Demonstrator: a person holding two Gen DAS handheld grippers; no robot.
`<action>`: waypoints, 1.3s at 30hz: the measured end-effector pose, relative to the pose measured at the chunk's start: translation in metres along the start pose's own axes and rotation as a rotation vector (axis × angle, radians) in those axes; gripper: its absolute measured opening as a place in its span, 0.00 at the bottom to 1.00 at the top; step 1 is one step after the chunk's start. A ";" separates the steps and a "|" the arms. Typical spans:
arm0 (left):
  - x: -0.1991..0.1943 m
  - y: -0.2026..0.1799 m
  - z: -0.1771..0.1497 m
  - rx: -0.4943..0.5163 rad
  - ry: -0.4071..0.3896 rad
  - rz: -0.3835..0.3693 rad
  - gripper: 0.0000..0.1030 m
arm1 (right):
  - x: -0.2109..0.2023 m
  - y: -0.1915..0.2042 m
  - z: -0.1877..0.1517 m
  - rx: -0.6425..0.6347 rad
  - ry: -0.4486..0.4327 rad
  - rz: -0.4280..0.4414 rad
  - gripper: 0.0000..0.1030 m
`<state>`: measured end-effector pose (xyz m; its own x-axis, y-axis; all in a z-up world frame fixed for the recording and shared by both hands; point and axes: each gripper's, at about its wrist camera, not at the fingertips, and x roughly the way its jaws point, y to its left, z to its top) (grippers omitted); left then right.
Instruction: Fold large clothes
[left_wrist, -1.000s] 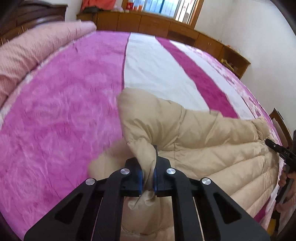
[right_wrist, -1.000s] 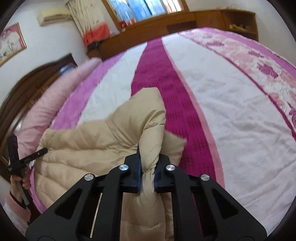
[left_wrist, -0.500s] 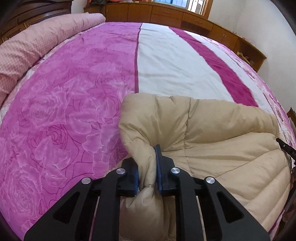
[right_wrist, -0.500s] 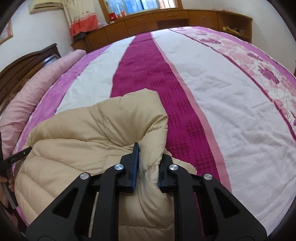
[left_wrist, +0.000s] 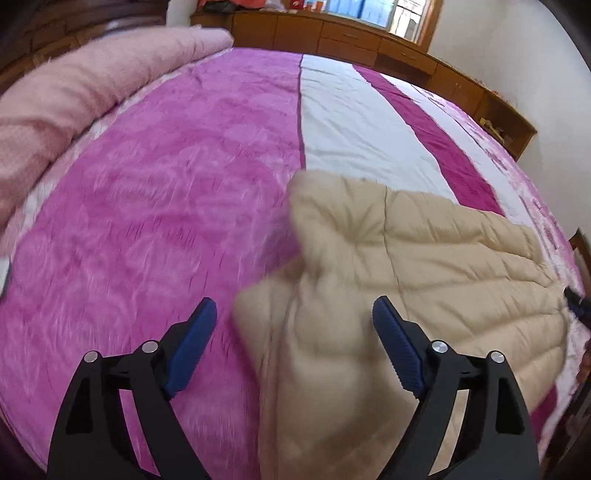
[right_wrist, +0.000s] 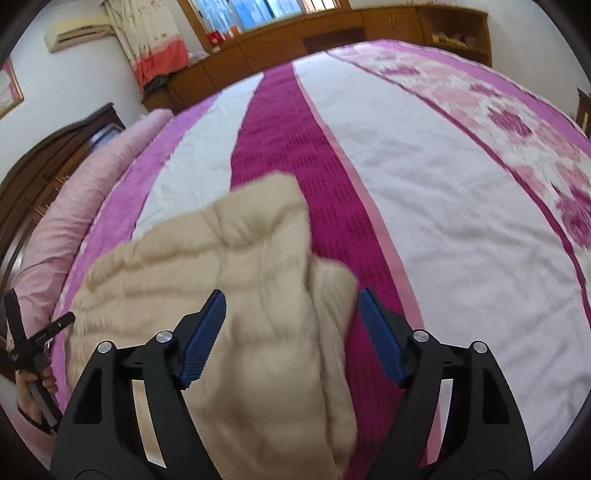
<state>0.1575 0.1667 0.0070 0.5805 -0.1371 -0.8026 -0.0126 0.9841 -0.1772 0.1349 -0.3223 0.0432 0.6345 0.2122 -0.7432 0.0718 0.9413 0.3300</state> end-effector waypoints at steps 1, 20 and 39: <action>-0.003 0.003 -0.004 -0.020 0.004 -0.005 0.83 | -0.004 -0.002 -0.006 0.010 0.027 0.013 0.75; 0.018 -0.006 -0.052 -0.117 0.183 -0.212 0.77 | 0.033 -0.028 -0.054 0.225 0.231 0.221 0.86; -0.031 -0.046 -0.060 -0.063 0.251 -0.298 0.23 | -0.048 -0.042 -0.063 0.204 0.204 0.355 0.22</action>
<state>0.0918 0.1194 0.0058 0.3494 -0.4464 -0.8238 0.0717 0.8894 -0.4515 0.0534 -0.3551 0.0285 0.4843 0.5789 -0.6560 0.0401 0.7343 0.6777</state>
